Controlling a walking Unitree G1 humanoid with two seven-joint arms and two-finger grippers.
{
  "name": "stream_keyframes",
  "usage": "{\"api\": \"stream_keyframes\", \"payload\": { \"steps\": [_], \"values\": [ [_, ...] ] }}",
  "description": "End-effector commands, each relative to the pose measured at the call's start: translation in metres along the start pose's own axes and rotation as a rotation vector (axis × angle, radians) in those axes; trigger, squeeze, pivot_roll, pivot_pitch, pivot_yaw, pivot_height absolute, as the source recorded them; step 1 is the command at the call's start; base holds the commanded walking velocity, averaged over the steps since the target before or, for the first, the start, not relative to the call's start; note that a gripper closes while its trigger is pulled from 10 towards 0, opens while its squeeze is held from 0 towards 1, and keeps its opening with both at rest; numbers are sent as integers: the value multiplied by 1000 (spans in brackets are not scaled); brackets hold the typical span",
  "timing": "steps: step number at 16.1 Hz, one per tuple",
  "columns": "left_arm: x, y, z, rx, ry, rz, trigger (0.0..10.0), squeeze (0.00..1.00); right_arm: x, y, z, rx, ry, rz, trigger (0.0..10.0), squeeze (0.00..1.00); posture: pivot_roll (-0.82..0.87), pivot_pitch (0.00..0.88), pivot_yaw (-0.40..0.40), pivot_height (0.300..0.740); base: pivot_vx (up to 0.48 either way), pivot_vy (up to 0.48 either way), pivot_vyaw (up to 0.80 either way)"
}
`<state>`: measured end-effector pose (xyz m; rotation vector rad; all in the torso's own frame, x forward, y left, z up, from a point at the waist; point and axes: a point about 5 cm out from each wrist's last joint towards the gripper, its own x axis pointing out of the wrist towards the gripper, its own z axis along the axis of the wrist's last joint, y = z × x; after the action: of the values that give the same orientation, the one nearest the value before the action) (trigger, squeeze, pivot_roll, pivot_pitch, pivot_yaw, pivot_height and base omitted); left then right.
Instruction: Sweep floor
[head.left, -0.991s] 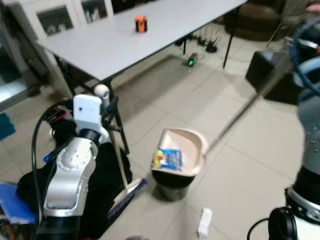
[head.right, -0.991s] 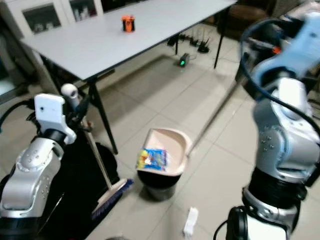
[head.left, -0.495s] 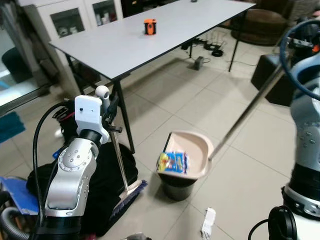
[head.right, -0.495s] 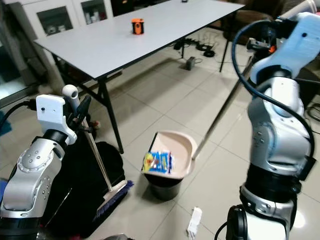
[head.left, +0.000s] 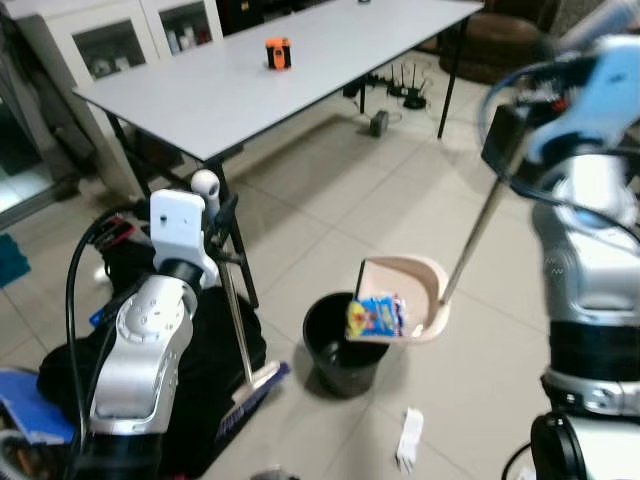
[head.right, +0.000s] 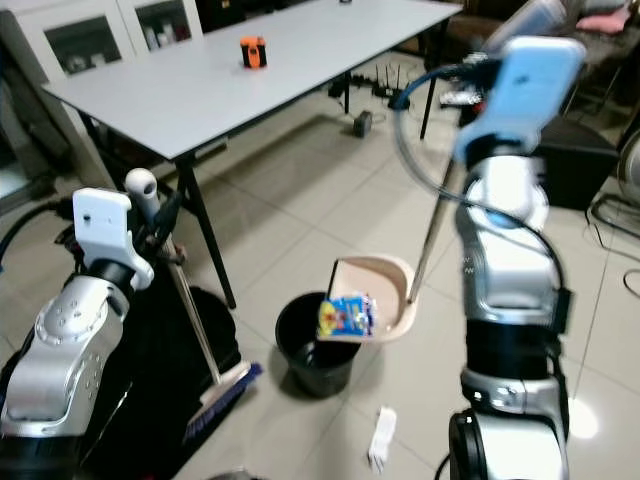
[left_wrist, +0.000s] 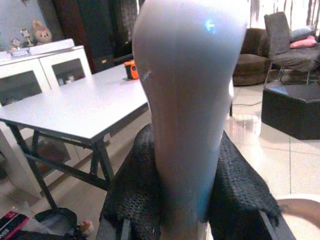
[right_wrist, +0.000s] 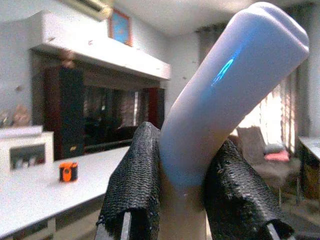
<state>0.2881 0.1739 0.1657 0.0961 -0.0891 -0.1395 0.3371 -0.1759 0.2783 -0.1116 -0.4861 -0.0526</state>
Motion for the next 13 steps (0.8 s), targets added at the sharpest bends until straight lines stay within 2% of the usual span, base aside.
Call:
{"api": "stream_keyframes", "payload": {
  "steps": [1, 2, 4, 5, 7, 8, 10, 11, 13],
  "values": [
    [-1, 1, 6, 27, -22, 5, 10000, 0, 7, 18, 15, -29, -103, 70, 10000, 0, -12, 14, 56, 740, 0, 0, 0],
    [-2, 1, 5, 27, -21, 6, 10000, 0, 8, 22, 15, -35, -112, 82, 10000, 0, -12, 14, 56, 740, 0, 0, 0],
    [-2, 2, 5, 30, -19, 6, 10000, 0, 7, 40, 16, -65, -152, 151, 10000, 0, -10, 18, 54, 740, 0, 0, 0],
    [-2, 2, 5, 30, -20, 8, 10000, 0, 3, 63, 16, -87, -187, 238, 10000, 0, -8, 19, 53, 740, 0, 0, 0],
    [-3, 2, 5, 30, -20, 9, 10000, 0, -2, 81, 16, -87, -211, 309, 10000, 0, -5, 20, 53, 740, 0, 0, 0],
    [-3, 1, 5, 32, -19, 7, 10000, 0, -17, 112, 12, -161, -268, 460, 10000, 0, -5, 20, 52, 740, 0, 0, 0],
    [-3, 1, 5, 34, -19, 6, 10000, 0, -24, 124, 9, -214, -296, 529, 10000, 0, -2, 19, 51, 740, 0, 0, 0],
    [-2, 1, 5, 34, -19, 6, 10000, 0, -31, 132, 7, -203, -300, 565, 10000, 0, -2, 19, 50, 740, 0, 0, 0],
    [-2, 1, 5, 35, -20, 6, 10000, 0, -40, 142, 3, -280, -334, 646, 10000, 0, -3, 18, 49, 740, 0, 0, 0]
  ]
}}
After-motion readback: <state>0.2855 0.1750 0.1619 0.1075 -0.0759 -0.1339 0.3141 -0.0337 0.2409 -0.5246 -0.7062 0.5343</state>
